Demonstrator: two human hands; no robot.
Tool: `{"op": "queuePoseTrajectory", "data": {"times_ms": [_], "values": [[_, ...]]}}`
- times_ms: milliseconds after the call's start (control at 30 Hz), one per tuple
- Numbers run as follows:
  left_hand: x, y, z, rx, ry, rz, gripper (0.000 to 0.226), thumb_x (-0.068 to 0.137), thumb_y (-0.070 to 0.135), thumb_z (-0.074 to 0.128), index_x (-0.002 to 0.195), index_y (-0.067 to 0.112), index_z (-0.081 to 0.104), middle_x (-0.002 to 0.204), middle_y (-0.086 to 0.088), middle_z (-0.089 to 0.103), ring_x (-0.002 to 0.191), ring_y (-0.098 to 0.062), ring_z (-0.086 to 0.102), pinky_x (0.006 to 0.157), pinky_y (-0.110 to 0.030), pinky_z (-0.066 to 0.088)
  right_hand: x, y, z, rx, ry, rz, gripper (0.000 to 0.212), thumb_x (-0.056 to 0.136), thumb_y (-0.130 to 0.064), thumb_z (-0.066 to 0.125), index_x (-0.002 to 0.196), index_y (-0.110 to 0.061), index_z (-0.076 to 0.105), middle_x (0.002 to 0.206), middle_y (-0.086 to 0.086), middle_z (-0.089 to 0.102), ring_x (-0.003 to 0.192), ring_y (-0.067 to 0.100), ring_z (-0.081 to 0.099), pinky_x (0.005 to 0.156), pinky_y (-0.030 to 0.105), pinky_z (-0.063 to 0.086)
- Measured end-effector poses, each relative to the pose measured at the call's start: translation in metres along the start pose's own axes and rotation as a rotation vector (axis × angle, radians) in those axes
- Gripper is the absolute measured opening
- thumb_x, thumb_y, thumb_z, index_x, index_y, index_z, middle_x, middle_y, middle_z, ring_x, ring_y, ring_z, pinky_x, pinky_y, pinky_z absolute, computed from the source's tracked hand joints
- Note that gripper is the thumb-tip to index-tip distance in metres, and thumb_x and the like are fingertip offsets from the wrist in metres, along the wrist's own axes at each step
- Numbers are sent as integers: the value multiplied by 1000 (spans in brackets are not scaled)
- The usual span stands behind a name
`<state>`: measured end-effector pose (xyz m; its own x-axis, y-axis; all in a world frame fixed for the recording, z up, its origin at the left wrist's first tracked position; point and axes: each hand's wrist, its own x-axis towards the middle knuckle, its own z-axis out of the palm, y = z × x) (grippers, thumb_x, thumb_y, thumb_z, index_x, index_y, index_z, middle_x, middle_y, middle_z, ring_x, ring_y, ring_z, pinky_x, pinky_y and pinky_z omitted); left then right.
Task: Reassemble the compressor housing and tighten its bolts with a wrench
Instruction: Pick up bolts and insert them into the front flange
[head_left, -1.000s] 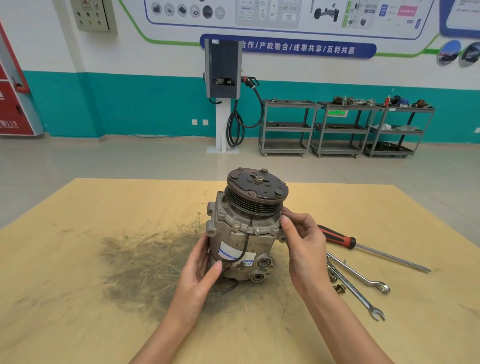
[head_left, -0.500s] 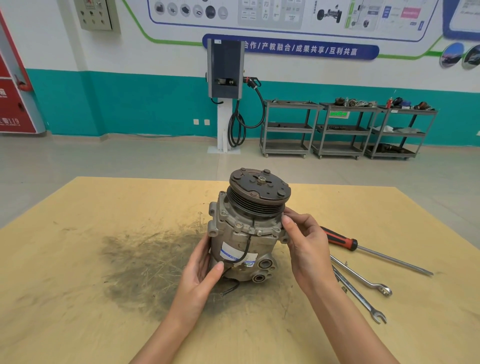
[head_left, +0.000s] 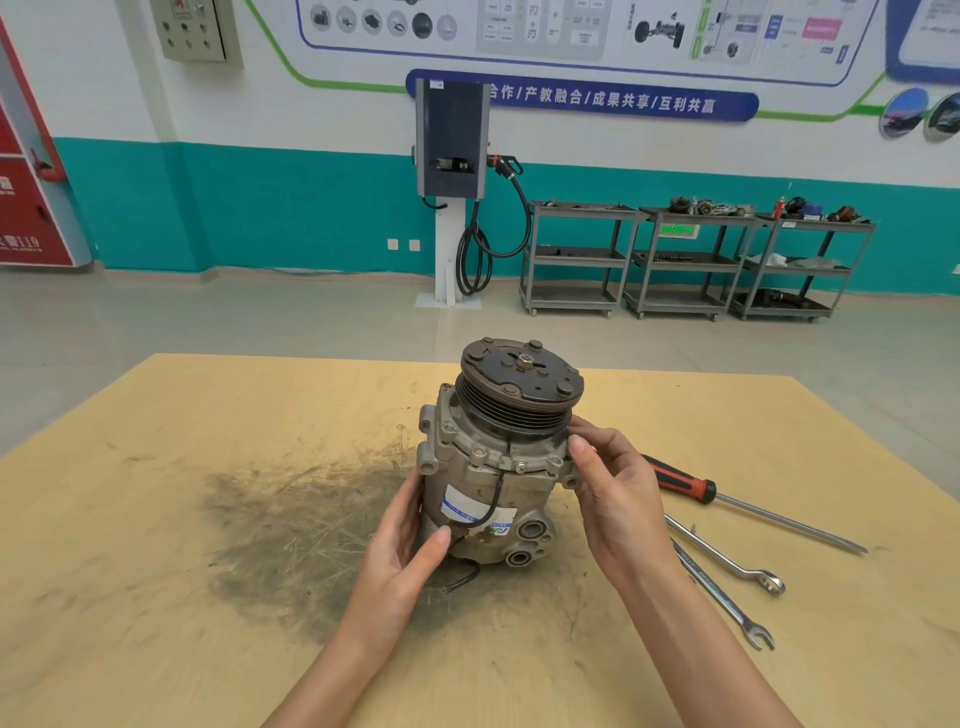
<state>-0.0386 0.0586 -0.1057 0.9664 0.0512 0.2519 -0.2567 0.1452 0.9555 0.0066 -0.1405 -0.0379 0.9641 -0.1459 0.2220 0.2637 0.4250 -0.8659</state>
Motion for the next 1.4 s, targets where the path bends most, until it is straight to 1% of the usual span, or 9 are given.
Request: {"op": "queuePoseTrajectory", "data": {"times_ms": [100,367,633,767,967,1133,1233,1300,1400], "values": [[0,0,1,2,-6,-5,61,86,22,75,137,34,43,142,25,50,131,12,47,100,-7,41,1,2,1,3,39,10,5,86,-4,62,91,-5,63,114,9,69,103,19,66,84,31,50],[0,2,1,0,-22,-8,66,81,19,65,140,35,39,141,28,48,129,16,46,97,-4,41,-4,1,-4,-15,-40,7,24,79,-19,65,100,-10,69,119,13,67,105,21,63,87,35,49],[-1,4,1,11,-20,-8,65,79,18,66,136,36,40,140,26,46,123,21,48,92,-2,41,0,2,-3,6,-20,6,17,75,-14,65,91,-8,67,113,10,69,101,20,64,87,35,48],[-2,3,2,16,-25,0,69,79,17,66,140,32,39,139,27,47,123,19,49,92,-2,42,1,2,-1,20,-4,15,9,86,0,59,89,-7,65,107,5,72,96,17,66,84,33,50],[-3,1,5,17,-21,8,71,78,13,65,140,32,37,144,22,46,126,16,49,95,-4,42,-1,-1,-6,-65,-41,23,12,88,-3,60,95,-8,68,117,10,69,108,20,64,87,33,50],[-2,1,6,33,-36,1,75,79,15,68,143,32,33,148,23,42,129,17,45,98,-3,39,3,-27,-34,-357,-132,1,27,82,-26,67,107,-15,70,113,-1,72,113,16,63,94,34,49],[-2,0,5,50,-52,2,83,83,17,77,151,26,29,153,20,37,136,14,39,105,-5,35,7,-40,-68,-804,-53,-92,9,89,-17,68,95,-23,71,94,-10,74,93,2,66,84,19,48],[-1,-1,5,59,-61,10,83,79,19,68,152,25,30,154,19,38,138,12,38,106,-5,35,6,-43,-92,-1162,-5,-112,14,89,-14,68,84,-27,68,82,-16,69,79,-3,61,69,8,40],[-1,-3,3,42,-57,6,79,77,19,67,148,29,33,154,19,38,137,13,39,103,-4,36,1,-42,-117,-1429,-34,-33,18,88,-15,68,78,-30,63,82,-11,64,74,1,54,62,18,35]]}}
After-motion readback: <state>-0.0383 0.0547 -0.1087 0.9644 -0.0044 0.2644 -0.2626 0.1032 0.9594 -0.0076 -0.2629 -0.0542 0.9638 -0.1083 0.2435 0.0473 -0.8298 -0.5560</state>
